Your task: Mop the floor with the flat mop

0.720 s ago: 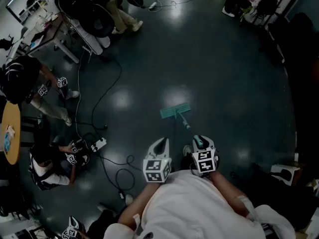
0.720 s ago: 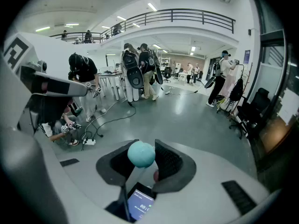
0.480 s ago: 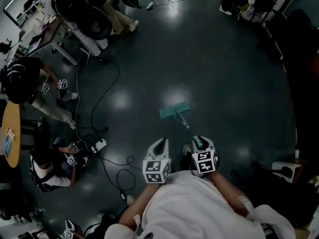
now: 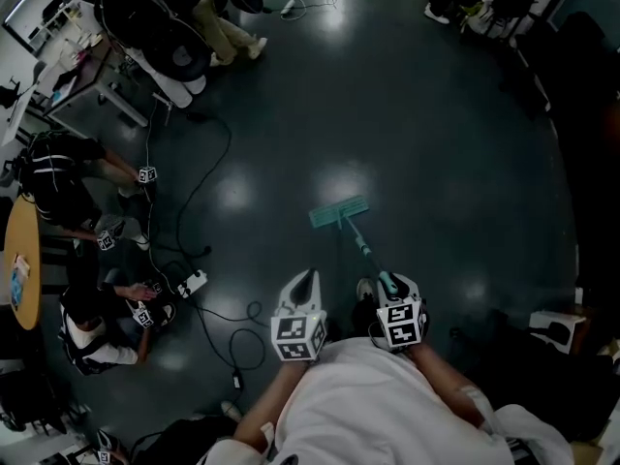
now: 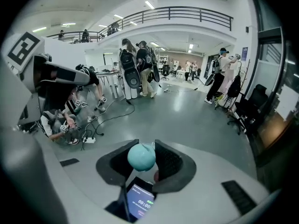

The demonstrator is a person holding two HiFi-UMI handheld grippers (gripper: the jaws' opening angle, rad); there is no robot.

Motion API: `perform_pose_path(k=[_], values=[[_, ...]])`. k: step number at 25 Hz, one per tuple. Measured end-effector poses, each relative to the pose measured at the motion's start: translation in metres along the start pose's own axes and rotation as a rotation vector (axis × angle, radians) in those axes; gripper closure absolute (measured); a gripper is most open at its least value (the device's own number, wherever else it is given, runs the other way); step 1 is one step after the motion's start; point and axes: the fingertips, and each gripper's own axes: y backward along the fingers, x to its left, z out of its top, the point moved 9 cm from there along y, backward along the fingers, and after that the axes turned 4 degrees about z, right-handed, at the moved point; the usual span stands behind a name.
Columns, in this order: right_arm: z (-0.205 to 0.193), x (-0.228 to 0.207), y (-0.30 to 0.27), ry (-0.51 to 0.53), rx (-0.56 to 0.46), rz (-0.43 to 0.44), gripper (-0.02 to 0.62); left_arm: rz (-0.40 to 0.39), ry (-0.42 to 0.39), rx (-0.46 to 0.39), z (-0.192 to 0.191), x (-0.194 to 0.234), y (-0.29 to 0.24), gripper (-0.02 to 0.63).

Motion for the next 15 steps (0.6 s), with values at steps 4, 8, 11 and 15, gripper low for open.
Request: perform_pose_path(k=[4,8,11,15], values=[[-0.001,0.008,-0.005,0.006,-0.005,0.006,0.483,0.012,0.020,0.012,0.001,0.010,-0.009,0.601],[0.017,0.009,-0.023,0.041,-0.040,0.014,0.483,0.017,0.030,0.005,0.009,0.012,-0.023,0.601],[0.027,0.003,-0.043,0.050,-0.058,0.019,0.483,0.014,0.037,-0.007,0.016,0.007,-0.029,0.601],[0.046,-0.016,-0.087,0.058,-0.093,0.014,0.483,0.028,0.042,-0.010,0.023,0.005,-0.032,0.601]])
